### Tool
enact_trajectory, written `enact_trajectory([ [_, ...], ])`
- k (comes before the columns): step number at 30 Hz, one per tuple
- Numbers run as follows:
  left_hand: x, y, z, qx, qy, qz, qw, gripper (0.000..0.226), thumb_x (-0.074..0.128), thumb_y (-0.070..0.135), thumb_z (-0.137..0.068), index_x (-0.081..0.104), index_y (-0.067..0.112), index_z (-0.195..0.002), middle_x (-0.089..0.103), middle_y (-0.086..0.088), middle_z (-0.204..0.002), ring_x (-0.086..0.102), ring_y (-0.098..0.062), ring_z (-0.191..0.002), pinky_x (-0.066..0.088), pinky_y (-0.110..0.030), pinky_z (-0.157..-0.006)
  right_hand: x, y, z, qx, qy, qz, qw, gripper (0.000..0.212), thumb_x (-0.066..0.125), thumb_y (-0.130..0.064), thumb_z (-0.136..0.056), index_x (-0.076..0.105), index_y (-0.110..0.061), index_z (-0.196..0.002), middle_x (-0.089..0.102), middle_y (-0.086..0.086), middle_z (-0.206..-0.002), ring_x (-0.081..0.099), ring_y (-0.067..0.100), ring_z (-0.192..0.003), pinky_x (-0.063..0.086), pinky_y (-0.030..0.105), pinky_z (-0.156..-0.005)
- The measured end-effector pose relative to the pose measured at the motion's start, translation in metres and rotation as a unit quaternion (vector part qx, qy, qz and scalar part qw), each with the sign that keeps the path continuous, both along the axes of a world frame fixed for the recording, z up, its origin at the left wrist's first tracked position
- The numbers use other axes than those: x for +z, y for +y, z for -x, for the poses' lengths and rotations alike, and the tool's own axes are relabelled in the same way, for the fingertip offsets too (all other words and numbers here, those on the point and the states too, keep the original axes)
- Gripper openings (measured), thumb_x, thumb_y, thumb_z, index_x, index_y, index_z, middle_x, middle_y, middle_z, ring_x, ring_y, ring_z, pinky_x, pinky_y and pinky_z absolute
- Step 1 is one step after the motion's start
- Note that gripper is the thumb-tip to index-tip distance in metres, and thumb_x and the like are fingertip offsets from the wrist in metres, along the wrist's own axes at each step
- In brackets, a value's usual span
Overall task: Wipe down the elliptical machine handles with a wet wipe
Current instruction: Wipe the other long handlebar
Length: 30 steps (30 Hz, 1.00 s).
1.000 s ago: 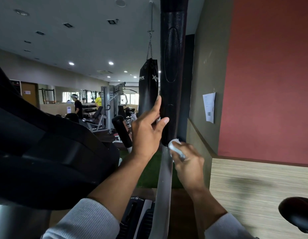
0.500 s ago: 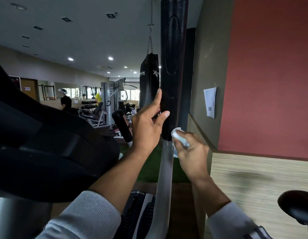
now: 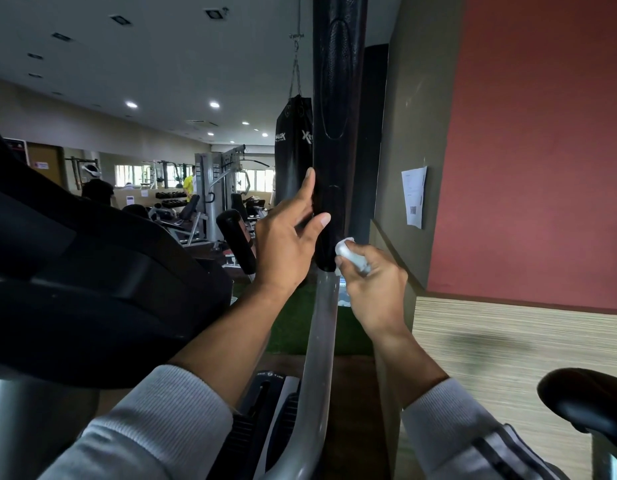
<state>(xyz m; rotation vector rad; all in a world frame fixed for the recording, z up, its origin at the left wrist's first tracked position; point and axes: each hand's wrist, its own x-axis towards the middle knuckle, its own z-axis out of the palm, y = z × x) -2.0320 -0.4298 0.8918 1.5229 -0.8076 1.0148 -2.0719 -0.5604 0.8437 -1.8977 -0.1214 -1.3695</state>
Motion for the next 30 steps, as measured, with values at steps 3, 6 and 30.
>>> enact_trajectory([
  [3,-0.001,0.003,0.007,-0.018,0.031,-0.009,0.999,0.071,0.071,0.017,-0.087,0.033,0.035,-0.145,0.059,-0.006,-0.135,0.059,0.0,-0.113,0.046,-0.01,-0.094,-0.003,0.0,0.006,0.003,0.01,-0.008,1.0,0.027,0.073,-0.02,-0.085,0.071,-0.016,-0.112,0.073,-0.002,-0.102,0.066,0.004,-0.086,0.047,0.003,-0.076],
  [6,-0.013,0.007,0.02,-0.026,0.073,-0.033,0.996,0.067,0.069,0.019,-0.089,0.037,0.035,-0.146,0.059,-0.002,-0.134,0.065,-0.003,-0.108,0.05,-0.01,-0.088,-0.011,0.0,0.019,-0.001,0.016,-0.02,1.0,0.027,0.073,-0.02,-0.086,0.071,-0.019,-0.112,0.071,-0.006,-0.101,0.065,0.004,-0.086,0.049,0.006,-0.077],
  [30,-0.438,0.123,0.437,-0.208,0.556,-0.339,0.73,0.056,0.062,0.048,-0.081,0.06,0.018,-0.128,0.068,-0.005,-0.121,0.068,-0.017,-0.104,0.053,-0.037,-0.093,-0.37,0.127,0.509,-0.188,0.51,-0.215,0.812,0.025,0.076,-0.022,-0.078,0.074,-0.025,-0.102,0.075,-0.003,-0.095,0.066,0.015,-0.084,0.043,0.02,-0.074],
])
